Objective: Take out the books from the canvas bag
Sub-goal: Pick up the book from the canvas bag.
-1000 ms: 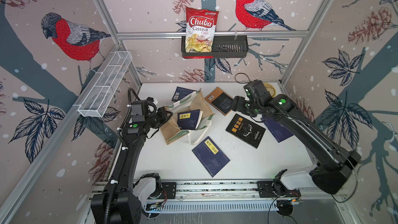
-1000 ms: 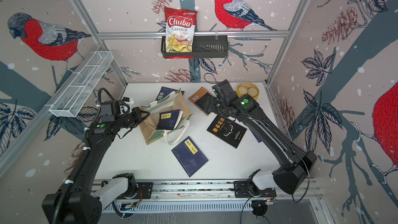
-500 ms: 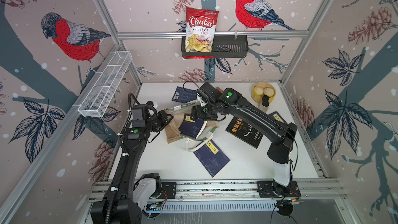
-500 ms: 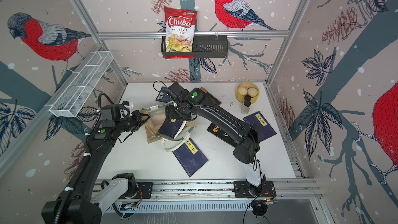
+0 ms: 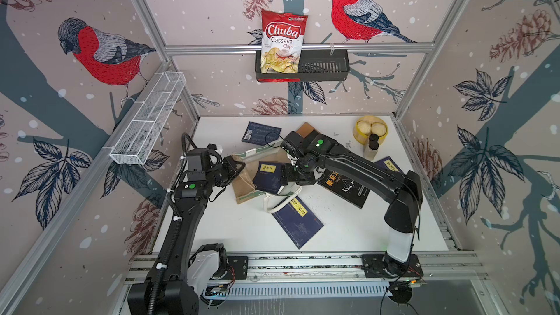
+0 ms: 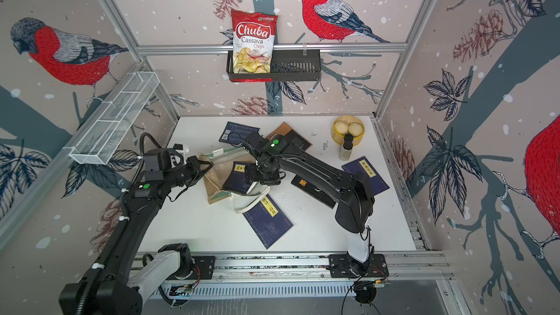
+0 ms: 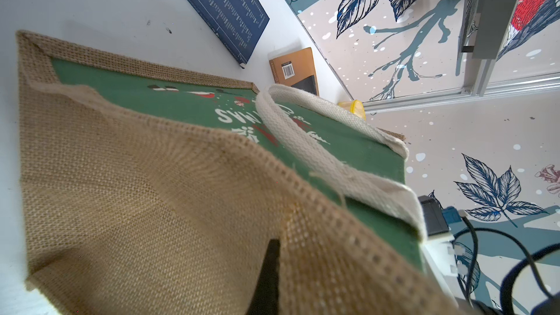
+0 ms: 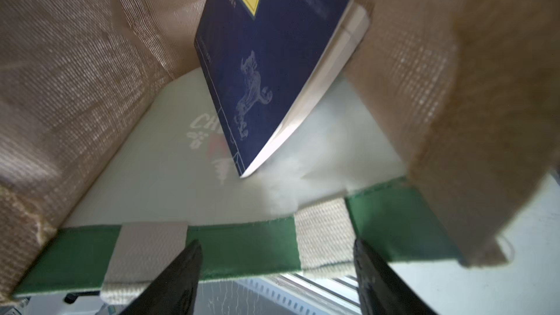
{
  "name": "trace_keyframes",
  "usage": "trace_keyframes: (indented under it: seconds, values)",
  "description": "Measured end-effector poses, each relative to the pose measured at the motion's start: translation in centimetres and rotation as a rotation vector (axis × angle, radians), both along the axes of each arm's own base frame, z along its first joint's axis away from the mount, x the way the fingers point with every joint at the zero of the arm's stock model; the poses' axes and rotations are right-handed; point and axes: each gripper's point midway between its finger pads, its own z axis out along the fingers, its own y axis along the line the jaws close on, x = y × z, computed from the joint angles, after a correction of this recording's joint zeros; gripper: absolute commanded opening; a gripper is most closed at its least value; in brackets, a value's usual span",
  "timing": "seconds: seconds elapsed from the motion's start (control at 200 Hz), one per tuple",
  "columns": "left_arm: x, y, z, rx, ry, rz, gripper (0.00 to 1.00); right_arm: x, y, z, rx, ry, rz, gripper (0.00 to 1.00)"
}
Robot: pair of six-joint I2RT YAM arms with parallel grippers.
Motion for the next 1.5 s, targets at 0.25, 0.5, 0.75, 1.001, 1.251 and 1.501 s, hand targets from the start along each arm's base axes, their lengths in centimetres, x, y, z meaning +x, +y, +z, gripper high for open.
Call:
trace_keyframes:
  seconds: [0.25, 0.5, 0.75, 1.001, 1.251, 1.501]
  values:
    - [0.0, -0.2, 0.4, 0.0, -0.002, -0.006, 0.0, 2.1, 1.9, -0.7, 0.043, 0.002, -0.024, 0.8]
    - [0.2, -0.2, 0.8, 0.0, -0.008, -0.009, 0.0, 2.4, 1.1, -3.2, -0.019, 0.065, -0.036, 0.81]
    - [0.1, -0.3, 0.9, -0.001, -0.01, -0.011, 0.0, 3.5, 0.8, -4.0, -0.026, 0.075, -0.056, 0.81]
    - [0.0, -0.3, 0.6, -0.005, 0.001, -0.007, 0.0, 3.9, 2.6, -4.4, 0.059, 0.088, -0.051, 0.81]
    - [-0.1, -0.4, 0.1, -0.019, 0.017, 0.001, 0.0, 4.3, 3.9, -4.7, 0.135, 0.098, -0.058, 0.81]
    - [0.1, -0.4, 0.0, -0.023, 0.019, 0.003, 0.0, 4.1, 4.2, -4.7, 0.193, 0.106, -0.066, 0.7]
